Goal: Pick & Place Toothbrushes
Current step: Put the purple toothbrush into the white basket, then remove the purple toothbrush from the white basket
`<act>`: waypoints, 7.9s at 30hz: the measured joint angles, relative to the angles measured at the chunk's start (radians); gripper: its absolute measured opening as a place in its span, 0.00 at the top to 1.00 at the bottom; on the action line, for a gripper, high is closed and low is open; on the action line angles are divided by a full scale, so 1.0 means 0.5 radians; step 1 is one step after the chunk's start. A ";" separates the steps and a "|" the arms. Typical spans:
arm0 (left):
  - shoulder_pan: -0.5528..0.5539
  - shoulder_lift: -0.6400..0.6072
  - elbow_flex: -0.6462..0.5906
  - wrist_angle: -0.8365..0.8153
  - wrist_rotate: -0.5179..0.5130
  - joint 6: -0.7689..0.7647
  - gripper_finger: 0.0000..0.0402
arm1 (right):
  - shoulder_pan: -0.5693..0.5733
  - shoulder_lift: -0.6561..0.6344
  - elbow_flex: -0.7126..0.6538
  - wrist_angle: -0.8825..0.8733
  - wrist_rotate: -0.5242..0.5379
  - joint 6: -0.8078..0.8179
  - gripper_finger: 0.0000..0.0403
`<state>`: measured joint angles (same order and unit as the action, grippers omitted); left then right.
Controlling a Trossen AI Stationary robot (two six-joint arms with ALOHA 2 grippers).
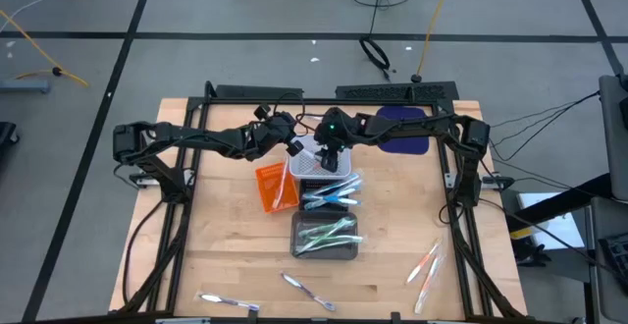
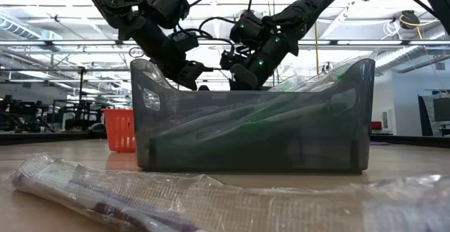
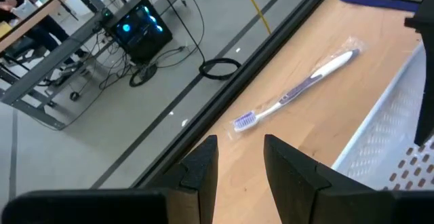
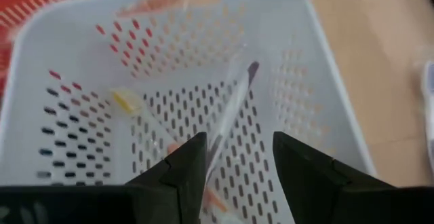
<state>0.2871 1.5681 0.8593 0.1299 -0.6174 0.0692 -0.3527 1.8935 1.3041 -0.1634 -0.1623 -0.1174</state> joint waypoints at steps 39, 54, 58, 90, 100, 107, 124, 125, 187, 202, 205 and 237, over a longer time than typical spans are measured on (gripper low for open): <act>0.047 0.001 0.000 0.013 -0.032 0.028 0.70 | -0.001 -0.007 -0.001 0.017 0.008 -0.075 0.60; 0.326 0.002 0.000 0.521 -0.021 0.202 0.70 | -0.106 -0.049 -0.003 -0.011 -0.159 0.041 0.60; 0.315 0.002 0.000 0.476 0.009 0.027 0.70 | -0.093 -0.049 -0.003 -0.033 -0.347 0.186 0.60; 0.202 0.002 0.000 0.260 0.346 -0.131 0.70 | -0.011 0.007 -0.143 0.124 -0.043 0.037 0.60; 0.159 0.002 0.000 0.072 0.346 -0.168 0.70 | 0.009 0.015 -0.146 0.159 -0.041 0.156 0.60; 0.159 0.002 0.000 0.033 0.346 -0.204 0.70 | 0.039 0.024 -0.146 0.159 -0.034 0.157 0.62; 0.159 0.002 0.000 0.044 0.347 -0.212 0.70 | 0.080 -0.050 -0.134 0.162 -0.043 0.171 0.67; 0.159 0.002 0.000 0.044 0.347 -0.213 0.70 | 0.086 -0.052 -0.132 0.172 -0.043 0.164 0.67; 0.159 0.002 0.000 0.049 0.346 -0.247 0.70 | 0.067 -0.004 -0.130 0.229 -0.038 0.271 0.96; 0.159 0.002 0.000 0.046 0.346 -0.254 0.70 | 0.069 0.076 -0.127 0.265 0.142 0.340 0.38; 0.159 0.002 0.000 0.041 0.346 -0.254 0.70 | 0.075 0.126 -0.121 0.326 0.133 0.352 0.34; 0.169 0.002 0.000 0.041 0.345 -0.203 0.70 | 0.126 0.168 -0.125 -0.061 0.324 0.189 0.72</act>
<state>0.3714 1.5688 0.8593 0.1506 -0.4450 -0.0321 -0.2897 1.9774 1.2415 -0.1938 -0.0004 -0.0230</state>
